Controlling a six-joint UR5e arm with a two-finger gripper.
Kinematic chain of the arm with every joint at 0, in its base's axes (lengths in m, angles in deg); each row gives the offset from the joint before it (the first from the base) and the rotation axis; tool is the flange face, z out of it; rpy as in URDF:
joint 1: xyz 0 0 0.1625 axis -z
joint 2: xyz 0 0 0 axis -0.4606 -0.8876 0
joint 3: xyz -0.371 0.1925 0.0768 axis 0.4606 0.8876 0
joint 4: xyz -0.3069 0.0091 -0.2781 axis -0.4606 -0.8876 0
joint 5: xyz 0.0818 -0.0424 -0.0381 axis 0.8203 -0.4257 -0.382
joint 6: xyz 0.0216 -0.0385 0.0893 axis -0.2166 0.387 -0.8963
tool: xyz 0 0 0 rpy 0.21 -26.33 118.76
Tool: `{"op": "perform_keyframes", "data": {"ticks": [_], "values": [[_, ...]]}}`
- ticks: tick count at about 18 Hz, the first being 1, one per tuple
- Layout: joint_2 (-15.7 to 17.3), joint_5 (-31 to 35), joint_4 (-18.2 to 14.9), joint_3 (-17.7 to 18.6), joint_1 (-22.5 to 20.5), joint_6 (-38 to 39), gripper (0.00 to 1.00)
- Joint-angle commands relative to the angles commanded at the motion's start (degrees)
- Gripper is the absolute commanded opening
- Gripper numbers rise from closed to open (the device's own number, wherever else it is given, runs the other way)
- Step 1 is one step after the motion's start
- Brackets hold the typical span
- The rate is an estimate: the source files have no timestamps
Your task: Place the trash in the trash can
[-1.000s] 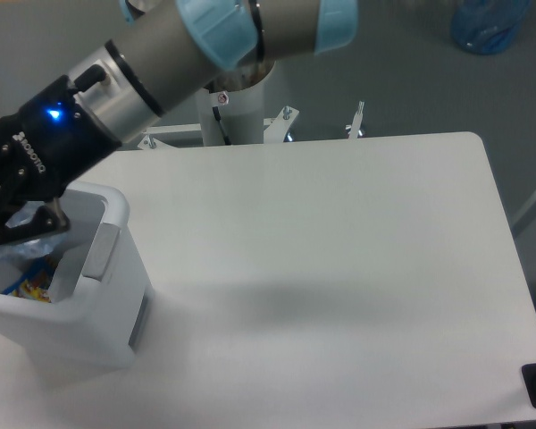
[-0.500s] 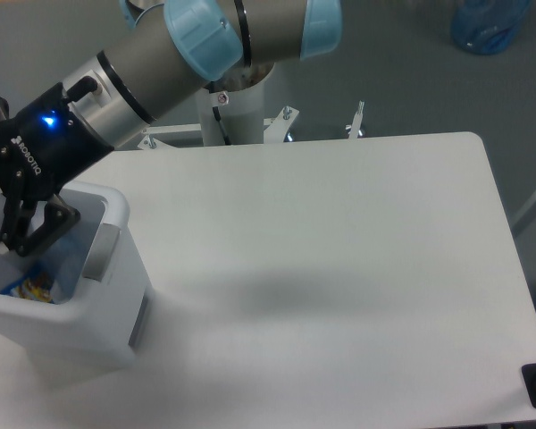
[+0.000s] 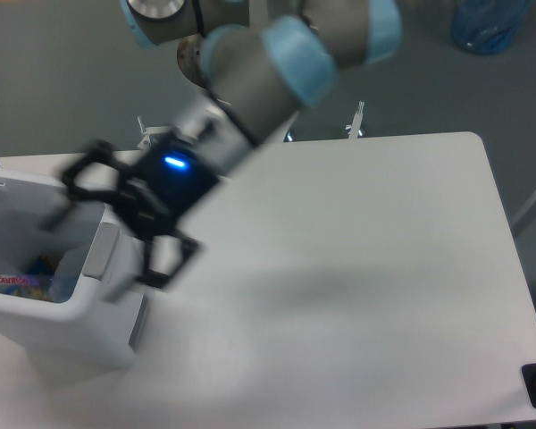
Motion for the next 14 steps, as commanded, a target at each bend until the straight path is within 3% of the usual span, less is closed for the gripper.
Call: {"op": "perform_keyframes", "data": {"ticks": [2, 6, 10, 14], "values": [[0.0, 0.0, 0.0, 4.0, -3.7, -7.9, 1.0], [0.0, 3.7, -0.4, 3.9, -9.0, -9.3, 1.0], [-1.0, 21.4, -0.5, 1.9, -9.2, -10.0, 1.0], [-1.0, 34.8, -1.3, -0.7, -7.8, -10.0, 1.0]]}}
